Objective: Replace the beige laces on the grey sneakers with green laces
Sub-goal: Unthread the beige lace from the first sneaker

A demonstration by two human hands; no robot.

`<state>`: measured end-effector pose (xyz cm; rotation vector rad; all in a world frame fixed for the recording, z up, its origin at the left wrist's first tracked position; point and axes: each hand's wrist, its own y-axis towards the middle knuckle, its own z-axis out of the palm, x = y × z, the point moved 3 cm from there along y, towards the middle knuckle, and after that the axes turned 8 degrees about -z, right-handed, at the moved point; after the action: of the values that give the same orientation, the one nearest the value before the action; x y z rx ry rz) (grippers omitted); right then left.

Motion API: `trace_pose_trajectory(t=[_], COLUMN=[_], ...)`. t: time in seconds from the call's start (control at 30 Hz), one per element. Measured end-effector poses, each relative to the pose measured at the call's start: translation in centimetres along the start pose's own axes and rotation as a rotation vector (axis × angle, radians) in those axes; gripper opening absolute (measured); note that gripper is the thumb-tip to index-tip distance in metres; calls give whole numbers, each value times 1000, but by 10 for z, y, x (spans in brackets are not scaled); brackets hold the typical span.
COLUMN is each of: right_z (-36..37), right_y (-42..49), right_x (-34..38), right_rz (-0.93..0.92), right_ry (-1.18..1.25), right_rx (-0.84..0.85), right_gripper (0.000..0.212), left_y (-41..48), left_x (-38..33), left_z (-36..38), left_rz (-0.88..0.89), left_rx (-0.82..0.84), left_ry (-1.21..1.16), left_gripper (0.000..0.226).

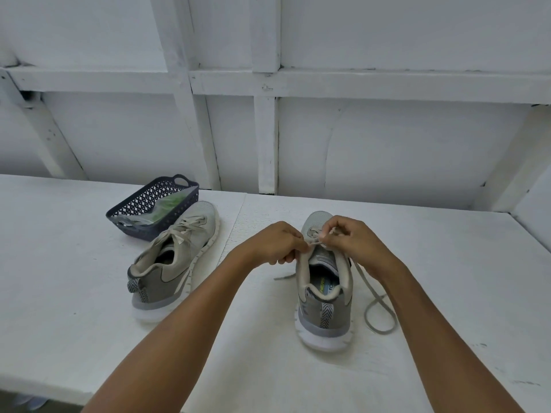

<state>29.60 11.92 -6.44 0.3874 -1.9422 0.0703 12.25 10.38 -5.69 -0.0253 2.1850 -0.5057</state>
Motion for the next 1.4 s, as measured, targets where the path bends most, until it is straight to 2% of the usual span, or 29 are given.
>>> trace_pose_trajectory(t=[0.13,0.23,0.3,0.43,0.5,0.57,0.67,0.77,0.83,0.93,1.0,1.1,1.2,1.3,1.4], right_z=[2,3,2,-12,-16,-17,-18,-12,-9,-9,-13,-18,-20,-27,-35], right_y=[2,4,5,7,9,9,5,1,-2,-3,-4,-4,-4,-2,-4], right_x=[11,15,18,24,24,24,23,16,13,20,28,31,32,27,24], right_rz=[-57,-68,-83,-55,-32,4,2,-9,6,-67,-78,0,41,75,101], right_ry=[-268,-326,-204,224,331,339,82,-293,-389,-282,-42,367,596,504,167], right_rx=[95,138,96,-54,-52,-59,-32,149,214,153,56,-46,-105,-225,-246], right_gripper=[9,14,15,19,23,23,22,15,14,12,13,21,24,21,20], left_y=[0,1,2,2,2,2,1,0,-1,-3,-5,-6,-6,-8,-11], left_x=[1,3,4,3,3,2,-1,-3,-5,-4,-1,3,4,7,8], left_z=[-1,-2,-3,-5,-5,-4,0,2,3,3,2,-2,-8,-10,-10], left_rz=[1,2,3,-8,-13,-12,0,12,13,1,-9,-15,-16,-41,-51], left_rx=[7,4,5,14,10,7,1,-13,-19,-28,-33,-76,-113,-70,-40], left_ry=[25,37,55,77,72,63,54,48,38,8,-23,-84,-118,-97,-28], left_gripper=[29,31,32,30,30,30,30,32,34,32,28,27,30,29,28])
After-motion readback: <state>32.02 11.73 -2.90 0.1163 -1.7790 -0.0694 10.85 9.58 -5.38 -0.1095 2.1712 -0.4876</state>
